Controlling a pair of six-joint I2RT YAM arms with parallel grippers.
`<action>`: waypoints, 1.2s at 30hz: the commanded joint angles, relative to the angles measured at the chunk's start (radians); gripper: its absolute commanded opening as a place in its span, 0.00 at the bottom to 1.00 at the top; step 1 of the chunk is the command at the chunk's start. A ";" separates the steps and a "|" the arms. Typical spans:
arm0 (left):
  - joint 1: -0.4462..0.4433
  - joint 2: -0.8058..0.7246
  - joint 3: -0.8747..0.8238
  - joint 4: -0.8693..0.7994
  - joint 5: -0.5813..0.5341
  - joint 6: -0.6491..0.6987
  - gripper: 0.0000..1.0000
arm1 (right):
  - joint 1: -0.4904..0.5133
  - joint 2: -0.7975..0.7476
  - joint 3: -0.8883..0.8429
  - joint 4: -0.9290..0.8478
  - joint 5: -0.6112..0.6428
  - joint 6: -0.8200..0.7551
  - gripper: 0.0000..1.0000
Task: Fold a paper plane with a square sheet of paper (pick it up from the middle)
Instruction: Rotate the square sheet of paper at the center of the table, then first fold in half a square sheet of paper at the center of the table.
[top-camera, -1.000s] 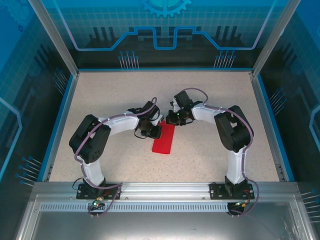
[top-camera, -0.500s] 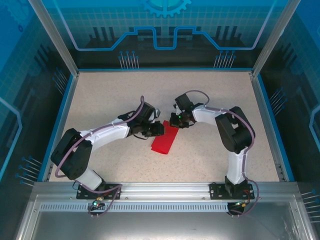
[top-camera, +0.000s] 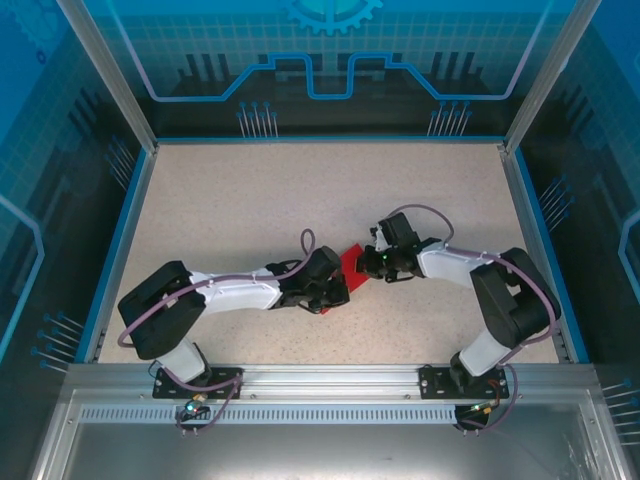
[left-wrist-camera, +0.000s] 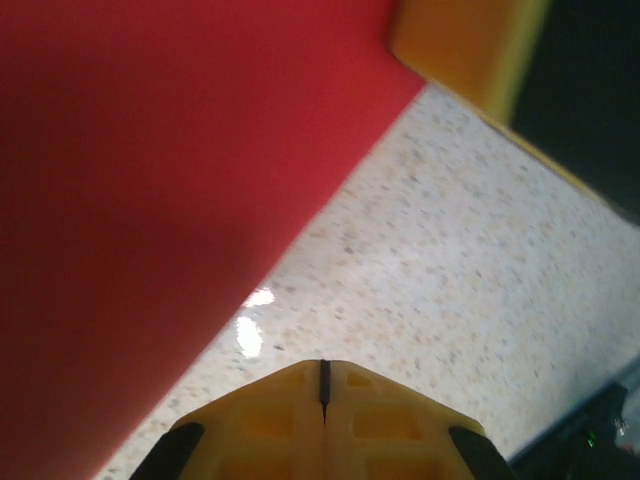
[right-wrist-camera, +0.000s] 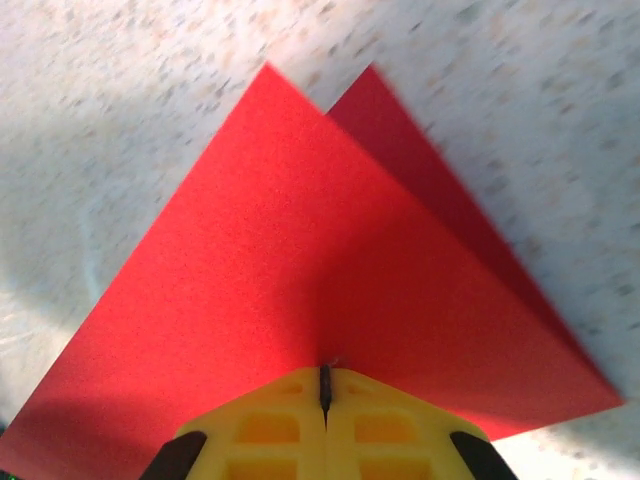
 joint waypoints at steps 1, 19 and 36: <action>-0.003 0.003 -0.047 0.090 -0.096 -0.085 0.00 | -0.006 -0.010 -0.062 0.080 -0.115 -0.025 0.00; -0.010 0.059 -0.035 0.118 -0.105 -0.129 0.00 | 0.033 0.099 -0.082 0.200 -0.188 -0.007 0.00; -0.009 0.094 0.004 0.102 -0.136 -0.072 0.00 | 0.032 0.072 -0.110 0.199 -0.191 -0.011 0.00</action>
